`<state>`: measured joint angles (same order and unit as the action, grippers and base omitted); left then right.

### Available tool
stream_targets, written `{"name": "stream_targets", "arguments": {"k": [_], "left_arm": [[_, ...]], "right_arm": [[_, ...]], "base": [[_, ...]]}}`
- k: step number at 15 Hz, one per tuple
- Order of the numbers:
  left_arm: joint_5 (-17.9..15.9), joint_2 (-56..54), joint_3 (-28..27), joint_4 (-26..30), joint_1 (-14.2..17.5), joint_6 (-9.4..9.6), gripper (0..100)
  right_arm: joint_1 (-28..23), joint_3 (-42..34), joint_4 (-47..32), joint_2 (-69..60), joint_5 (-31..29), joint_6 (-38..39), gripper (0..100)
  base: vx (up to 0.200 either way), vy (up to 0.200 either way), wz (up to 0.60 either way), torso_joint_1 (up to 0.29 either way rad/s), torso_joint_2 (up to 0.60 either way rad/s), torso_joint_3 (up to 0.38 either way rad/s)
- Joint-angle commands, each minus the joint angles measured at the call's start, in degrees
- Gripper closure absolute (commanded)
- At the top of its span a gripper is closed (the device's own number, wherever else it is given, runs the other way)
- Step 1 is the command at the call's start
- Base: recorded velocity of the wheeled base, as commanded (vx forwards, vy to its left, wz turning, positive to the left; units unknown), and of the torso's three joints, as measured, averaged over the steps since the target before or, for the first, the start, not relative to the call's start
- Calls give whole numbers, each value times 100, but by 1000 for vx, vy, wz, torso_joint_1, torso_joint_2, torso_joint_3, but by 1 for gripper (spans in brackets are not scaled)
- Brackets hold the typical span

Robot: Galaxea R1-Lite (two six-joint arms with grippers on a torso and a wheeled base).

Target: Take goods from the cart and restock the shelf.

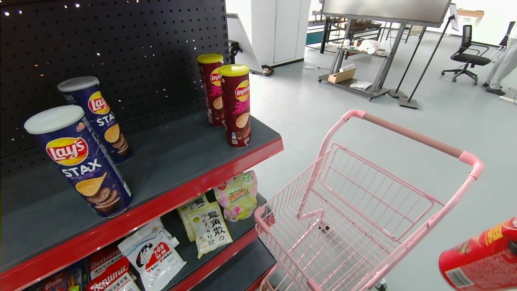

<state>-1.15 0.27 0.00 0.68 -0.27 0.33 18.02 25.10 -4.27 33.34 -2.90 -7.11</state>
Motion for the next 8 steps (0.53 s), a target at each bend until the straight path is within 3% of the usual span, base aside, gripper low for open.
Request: {"name": "stream_targets", "arguments": {"k": [1, 8], "left_arm": [[0, 0, 0, 2, 0, 2, 0], [0, 0, 0, 2, 0, 2, 0]], "right_arm": [[-9, 4, 5, 23, 0, -1, 100], [-9, 65, 22, 138, 18, -1, 100]], "base": [[0, 0, 0, 154, -393, -222], [0, 0, 0, 163, -380, -221]]}}
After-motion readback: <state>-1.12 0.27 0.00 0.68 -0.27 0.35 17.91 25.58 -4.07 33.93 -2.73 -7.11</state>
